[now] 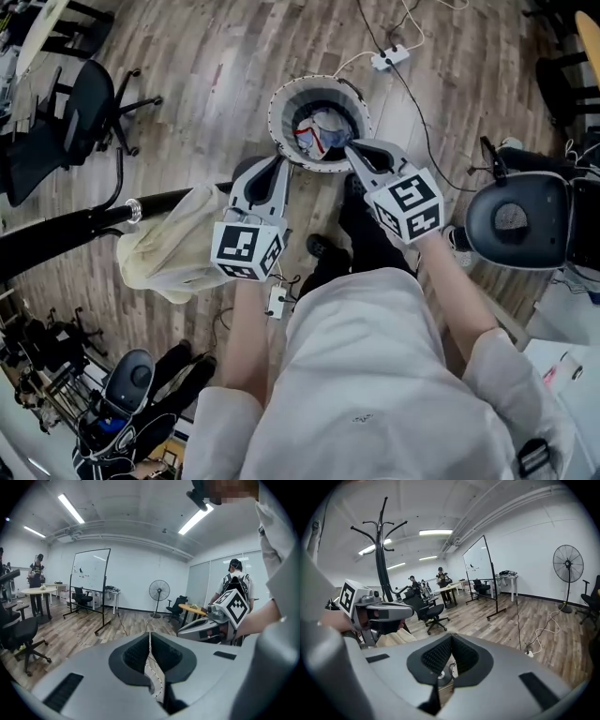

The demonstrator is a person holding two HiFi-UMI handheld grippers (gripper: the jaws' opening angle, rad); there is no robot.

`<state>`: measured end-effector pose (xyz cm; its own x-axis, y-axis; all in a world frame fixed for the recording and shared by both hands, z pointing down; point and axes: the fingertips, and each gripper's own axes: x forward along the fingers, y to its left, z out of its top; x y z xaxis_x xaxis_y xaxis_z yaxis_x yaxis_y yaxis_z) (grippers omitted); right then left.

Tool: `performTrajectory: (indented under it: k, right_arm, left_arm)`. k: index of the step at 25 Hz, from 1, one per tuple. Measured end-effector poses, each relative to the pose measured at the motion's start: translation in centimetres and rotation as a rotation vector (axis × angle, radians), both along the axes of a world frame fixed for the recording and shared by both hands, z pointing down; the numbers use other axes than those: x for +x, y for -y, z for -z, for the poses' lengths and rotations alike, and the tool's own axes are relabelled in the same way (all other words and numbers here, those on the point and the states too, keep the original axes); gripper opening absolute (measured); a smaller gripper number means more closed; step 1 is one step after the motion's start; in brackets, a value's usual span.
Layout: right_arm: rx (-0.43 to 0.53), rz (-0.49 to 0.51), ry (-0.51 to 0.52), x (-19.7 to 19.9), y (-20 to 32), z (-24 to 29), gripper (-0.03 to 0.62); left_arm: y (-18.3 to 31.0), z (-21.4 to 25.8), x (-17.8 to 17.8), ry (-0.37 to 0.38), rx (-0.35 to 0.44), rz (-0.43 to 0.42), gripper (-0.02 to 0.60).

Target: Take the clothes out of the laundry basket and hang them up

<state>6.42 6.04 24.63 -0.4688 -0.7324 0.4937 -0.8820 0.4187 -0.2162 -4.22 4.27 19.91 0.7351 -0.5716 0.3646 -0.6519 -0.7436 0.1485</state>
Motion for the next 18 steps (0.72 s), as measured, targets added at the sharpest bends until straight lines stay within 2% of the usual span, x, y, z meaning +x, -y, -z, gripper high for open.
performTrajectory:
  k: [5,10,18]
  right_arm:
    - [-0.067,0.029,0.016,1.8,1.9,-2.8,0.008]
    - [-0.138,0.078,0.033,3.0,3.1,-6.2,0.014]
    - [-0.234,0.174,0.044,3.0,4.5,-11.1,0.025]
  left_arm:
    - [1.9,-2.4,2.0,0.031,-0.049,0.022,0.028]
    - [2.9,-5.4,4.0,0.049,-0.109,0.082,0.028]
    - [5.3,-8.5,4.7,0.092,-0.148,0.145,0.028]
